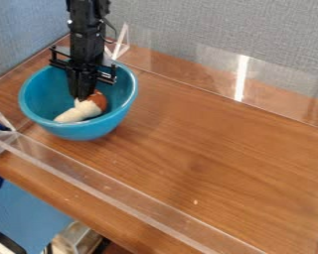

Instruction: Remove the mushroom from inside the blue bowl and put it on the table

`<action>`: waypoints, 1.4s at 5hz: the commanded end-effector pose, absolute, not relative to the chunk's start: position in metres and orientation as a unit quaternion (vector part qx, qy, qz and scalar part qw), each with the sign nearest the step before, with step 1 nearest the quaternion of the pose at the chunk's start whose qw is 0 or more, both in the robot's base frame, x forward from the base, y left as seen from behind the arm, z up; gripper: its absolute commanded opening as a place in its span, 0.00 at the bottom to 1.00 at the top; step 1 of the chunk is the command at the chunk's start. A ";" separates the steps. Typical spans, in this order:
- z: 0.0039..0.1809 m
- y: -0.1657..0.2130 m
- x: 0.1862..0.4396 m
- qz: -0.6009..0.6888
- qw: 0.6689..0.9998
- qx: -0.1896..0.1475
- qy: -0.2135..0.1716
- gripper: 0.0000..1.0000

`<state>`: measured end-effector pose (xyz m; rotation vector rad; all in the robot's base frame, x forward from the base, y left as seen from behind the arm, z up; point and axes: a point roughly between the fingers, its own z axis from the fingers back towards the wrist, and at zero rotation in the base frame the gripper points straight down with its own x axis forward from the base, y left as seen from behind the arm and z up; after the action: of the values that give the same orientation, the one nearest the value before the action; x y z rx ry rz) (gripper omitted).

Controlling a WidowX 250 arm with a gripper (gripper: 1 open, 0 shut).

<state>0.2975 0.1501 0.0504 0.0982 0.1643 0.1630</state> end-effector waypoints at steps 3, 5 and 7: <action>0.075 0.150 0.306 0.083 0.994 0.059 0.048 0.00; 0.077 0.149 0.306 0.085 0.994 0.058 0.046 0.00; 0.079 0.149 0.307 0.088 0.993 0.057 0.045 0.00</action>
<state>0.2981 0.1480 0.0527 0.0867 0.1699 0.1779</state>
